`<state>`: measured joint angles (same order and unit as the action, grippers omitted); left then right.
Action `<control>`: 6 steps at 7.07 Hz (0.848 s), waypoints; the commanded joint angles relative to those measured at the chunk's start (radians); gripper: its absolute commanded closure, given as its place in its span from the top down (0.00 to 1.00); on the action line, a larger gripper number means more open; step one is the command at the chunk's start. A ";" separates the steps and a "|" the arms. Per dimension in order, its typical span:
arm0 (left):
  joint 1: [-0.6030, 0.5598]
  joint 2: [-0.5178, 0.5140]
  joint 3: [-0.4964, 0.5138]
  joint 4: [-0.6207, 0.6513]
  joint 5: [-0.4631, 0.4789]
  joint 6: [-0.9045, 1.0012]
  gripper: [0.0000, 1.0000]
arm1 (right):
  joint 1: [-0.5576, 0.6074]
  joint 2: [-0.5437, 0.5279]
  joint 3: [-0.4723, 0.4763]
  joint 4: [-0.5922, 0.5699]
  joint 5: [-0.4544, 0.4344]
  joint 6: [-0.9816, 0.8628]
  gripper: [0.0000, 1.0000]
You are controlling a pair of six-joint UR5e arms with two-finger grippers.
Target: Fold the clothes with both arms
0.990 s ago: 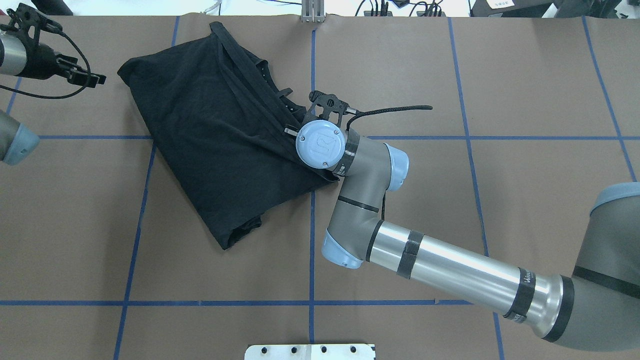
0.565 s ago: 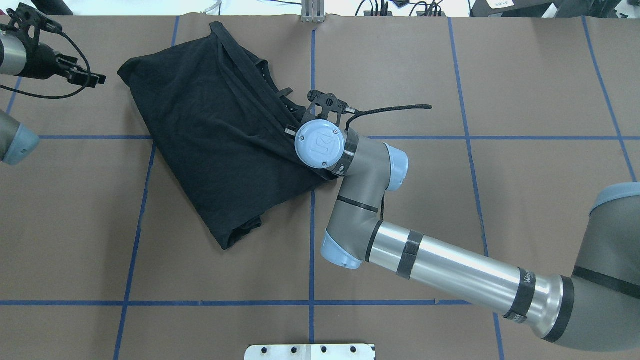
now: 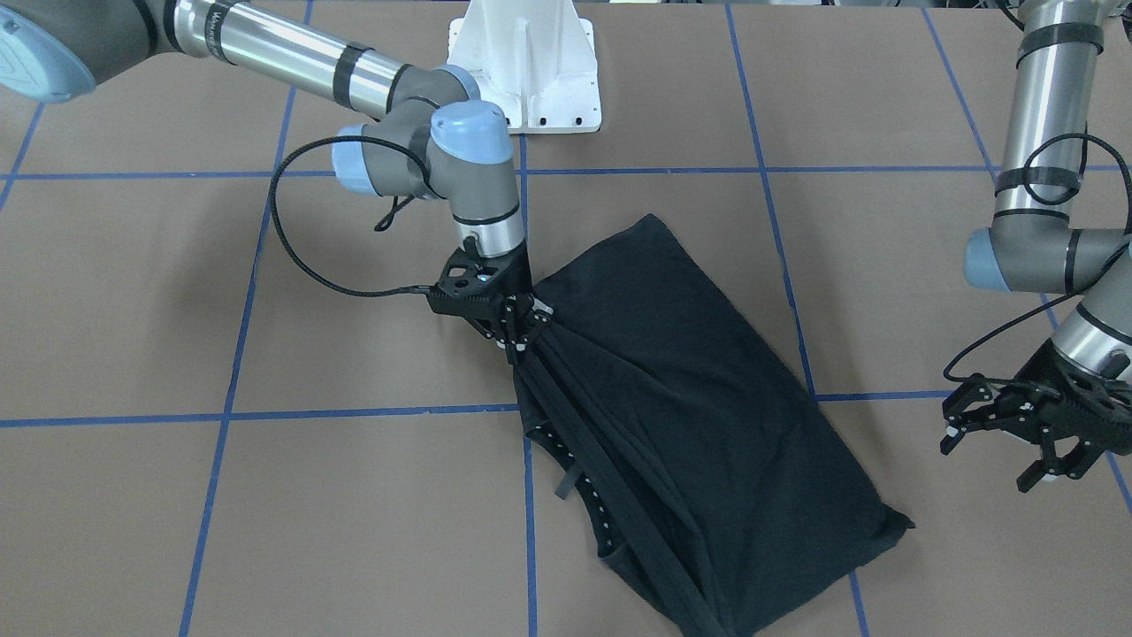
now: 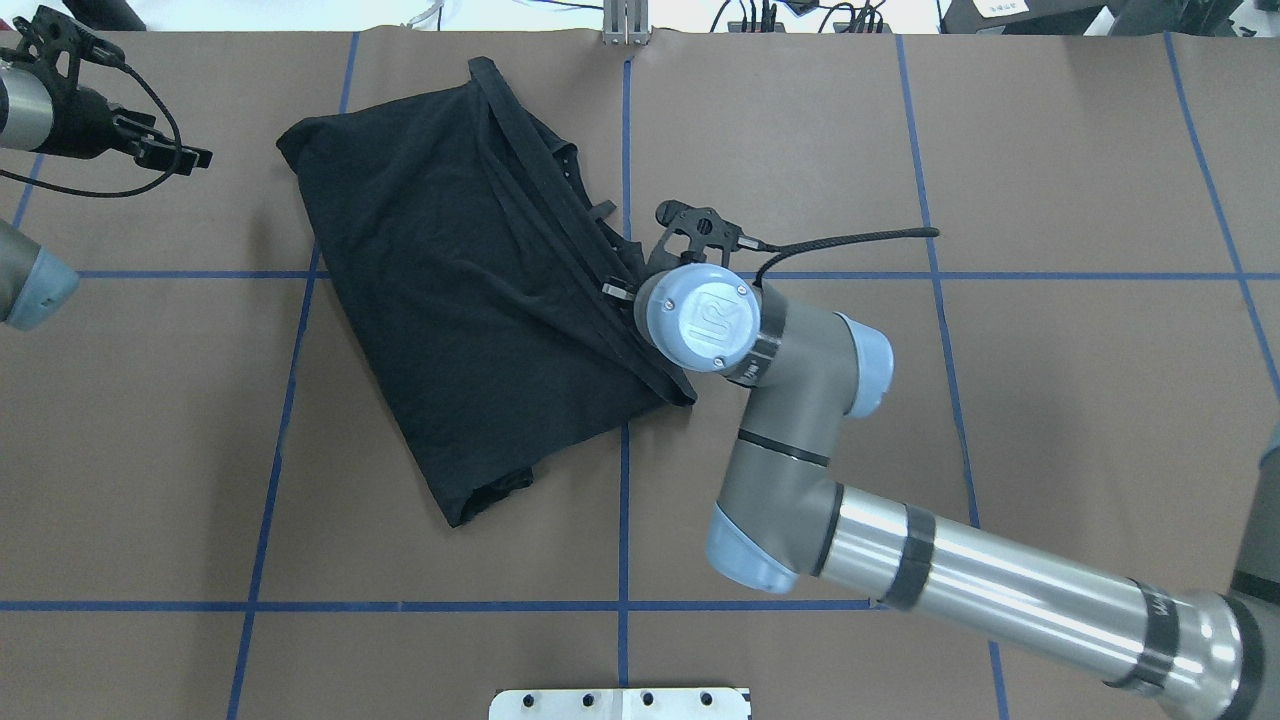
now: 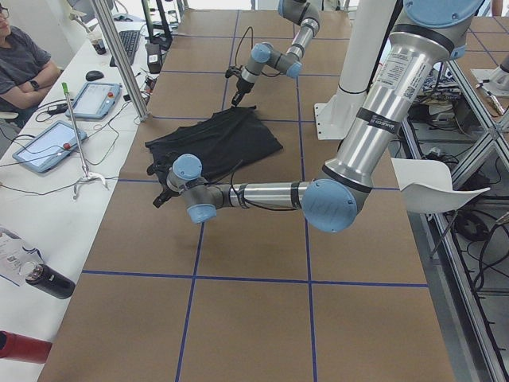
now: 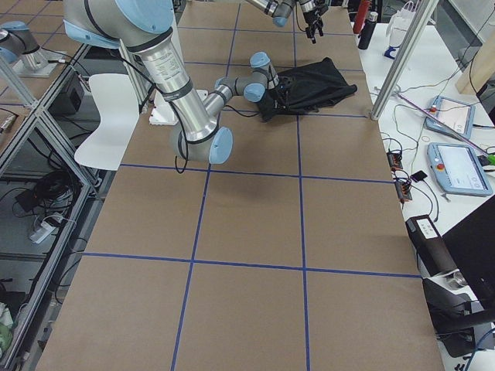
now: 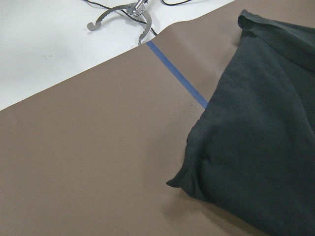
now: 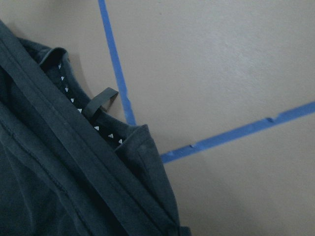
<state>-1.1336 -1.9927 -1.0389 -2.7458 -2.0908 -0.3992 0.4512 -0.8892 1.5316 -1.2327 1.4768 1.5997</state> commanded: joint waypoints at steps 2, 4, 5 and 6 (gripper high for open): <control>0.003 -0.002 -0.001 0.000 0.000 -0.018 1.00 | -0.168 -0.162 0.249 -0.106 -0.137 0.046 0.00; 0.005 -0.002 0.000 0.001 0.000 -0.020 1.00 | -0.210 -0.152 0.248 -0.114 -0.193 0.080 0.00; 0.005 -0.002 0.000 0.000 0.000 -0.020 1.00 | -0.215 -0.145 0.251 -0.154 -0.194 0.097 0.00; 0.005 -0.002 0.000 0.001 0.000 -0.020 1.00 | -0.215 -0.146 0.251 -0.154 -0.194 0.095 0.00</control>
<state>-1.1291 -1.9941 -1.0387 -2.7452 -2.0908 -0.4187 0.2408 -1.0368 1.7813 -1.3736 1.2868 1.6887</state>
